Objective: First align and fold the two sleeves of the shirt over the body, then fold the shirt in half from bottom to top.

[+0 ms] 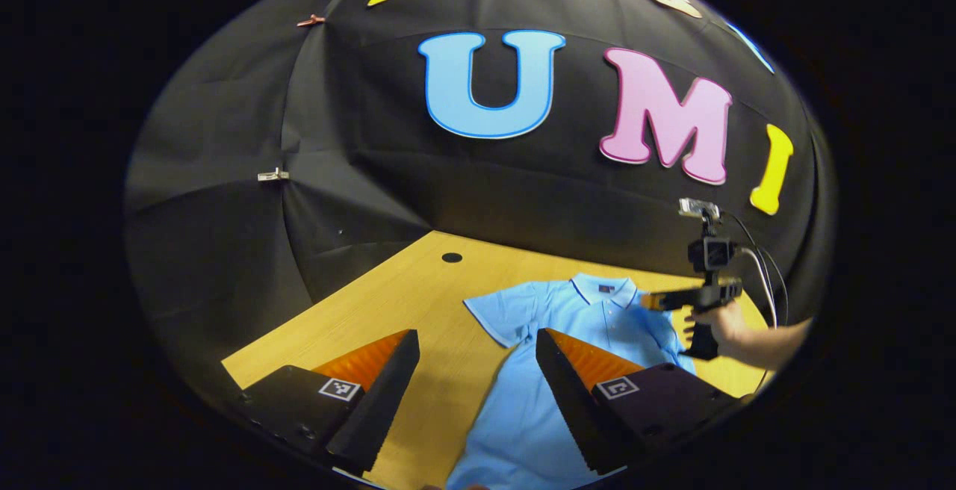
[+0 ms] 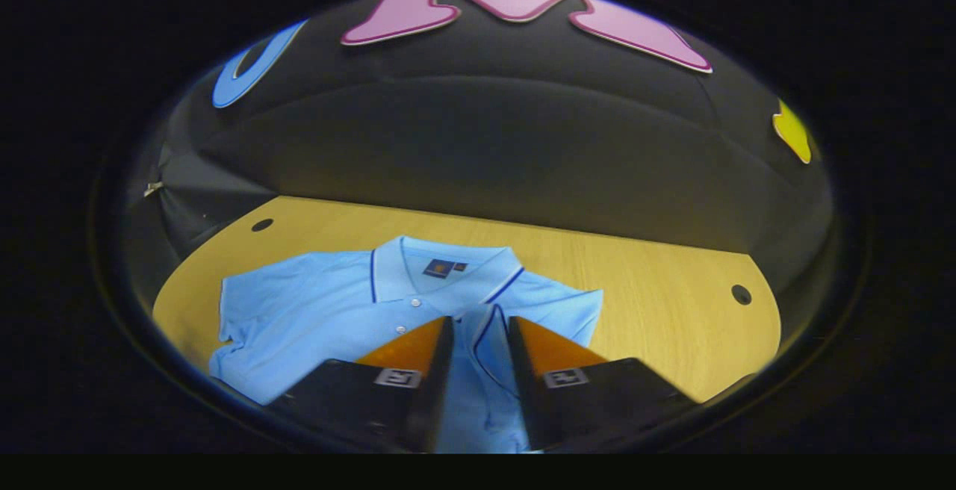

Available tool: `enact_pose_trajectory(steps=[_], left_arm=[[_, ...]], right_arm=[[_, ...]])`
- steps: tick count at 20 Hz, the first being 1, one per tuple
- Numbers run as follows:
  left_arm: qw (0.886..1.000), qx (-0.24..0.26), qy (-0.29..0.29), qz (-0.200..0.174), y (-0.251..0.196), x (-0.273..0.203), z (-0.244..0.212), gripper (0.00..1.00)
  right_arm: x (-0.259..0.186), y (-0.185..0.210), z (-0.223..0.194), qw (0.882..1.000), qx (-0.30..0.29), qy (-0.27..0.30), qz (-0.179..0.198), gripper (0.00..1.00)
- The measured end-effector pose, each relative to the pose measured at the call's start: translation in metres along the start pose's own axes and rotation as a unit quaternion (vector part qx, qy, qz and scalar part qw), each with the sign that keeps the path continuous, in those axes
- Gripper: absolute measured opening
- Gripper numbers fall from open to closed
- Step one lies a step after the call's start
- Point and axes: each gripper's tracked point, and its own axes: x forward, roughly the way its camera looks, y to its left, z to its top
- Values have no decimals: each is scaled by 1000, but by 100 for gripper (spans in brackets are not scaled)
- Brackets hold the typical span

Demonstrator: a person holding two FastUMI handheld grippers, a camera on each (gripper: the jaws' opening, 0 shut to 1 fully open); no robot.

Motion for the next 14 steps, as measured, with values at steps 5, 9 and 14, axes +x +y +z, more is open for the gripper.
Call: enact_pose_trajectory(steps=[5, 9, 14], left_arm=[[998, -6, 58, -9, -1, 111, -25, 97], [994, -16, 105, 12, -6, 190, -48, 97], [989, -18, 143, 30, 0, 253, -68, 97]], right_arm=[[-64, 1, -14, 999, -2, -50, 14, 98], [-110, -29, -36, 998, -2, -70, 9, 98], [-151, -62, -56, 997, 19, -72, -7, 98]])
